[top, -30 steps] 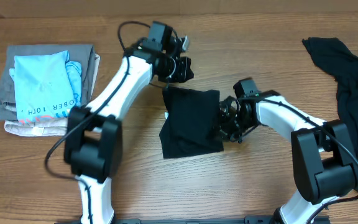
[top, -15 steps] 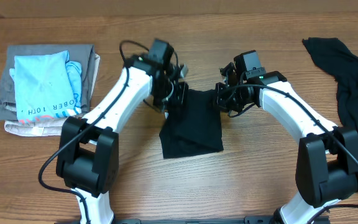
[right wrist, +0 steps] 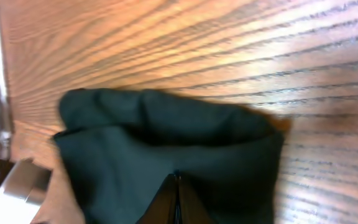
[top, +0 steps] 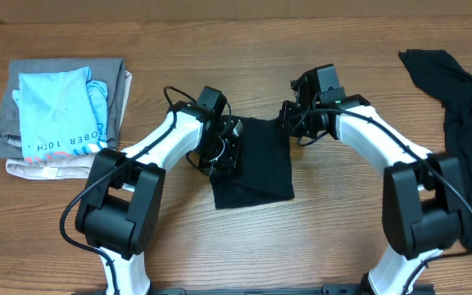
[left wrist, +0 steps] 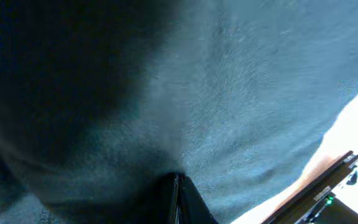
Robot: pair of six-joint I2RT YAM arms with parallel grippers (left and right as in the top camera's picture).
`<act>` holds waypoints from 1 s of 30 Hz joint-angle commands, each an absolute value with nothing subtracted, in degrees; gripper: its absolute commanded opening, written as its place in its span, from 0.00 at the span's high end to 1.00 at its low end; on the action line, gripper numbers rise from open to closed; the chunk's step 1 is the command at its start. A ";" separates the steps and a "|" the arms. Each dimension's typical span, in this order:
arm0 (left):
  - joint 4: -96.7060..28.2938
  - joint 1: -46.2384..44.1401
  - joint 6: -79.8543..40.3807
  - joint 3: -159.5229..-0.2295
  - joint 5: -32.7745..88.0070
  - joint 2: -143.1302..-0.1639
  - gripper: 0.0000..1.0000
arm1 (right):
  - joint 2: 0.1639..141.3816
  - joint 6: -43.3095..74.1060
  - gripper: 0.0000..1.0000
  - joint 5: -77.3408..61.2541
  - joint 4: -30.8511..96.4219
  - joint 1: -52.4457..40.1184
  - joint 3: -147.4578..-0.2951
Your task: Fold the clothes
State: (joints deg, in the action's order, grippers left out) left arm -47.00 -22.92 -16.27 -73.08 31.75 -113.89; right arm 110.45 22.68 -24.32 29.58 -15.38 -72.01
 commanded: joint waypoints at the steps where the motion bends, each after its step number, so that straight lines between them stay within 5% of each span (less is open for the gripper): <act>1: -47.05 -23.18 -15.25 -70.50 32.40 -114.43 0.96 | 113.89 22.92 0.96 -22.94 28.56 -15.35 -72.77; 10: -48.07 -23.05 -15.22 -71.68 32.45 -113.14 0.96 | 115.55 22.26 0.96 -22.52 24.67 -15.20 -74.39; 14: -50.63 -22.85 -15.22 -76.93 31.86 -107.68 0.96 | 111.90 20.47 0.87 -22.52 27.51 -14.52 -79.77; 16: -52.93 -22.85 -16.19 -81.47 26.17 -102.52 0.96 | 108.36 20.12 0.67 -22.50 32.05 -13.34 -85.06; 21: -56.64 -22.94 -21.15 -84.99 20.05 -96.97 0.95 | 103.88 20.10 0.51 -22.50 42.02 -8.86 -92.40; 24: -59.31 -23.14 -23.66 -84.95 17.91 -96.36 0.93 | 102.26 20.12 0.04 -22.52 45.36 -4.64 -93.62; 30: -61.60 -25.26 -27.97 -82.17 8.05 -97.19 0.85 | 102.06 20.12 0.00 -22.50 51.46 1.37 -93.58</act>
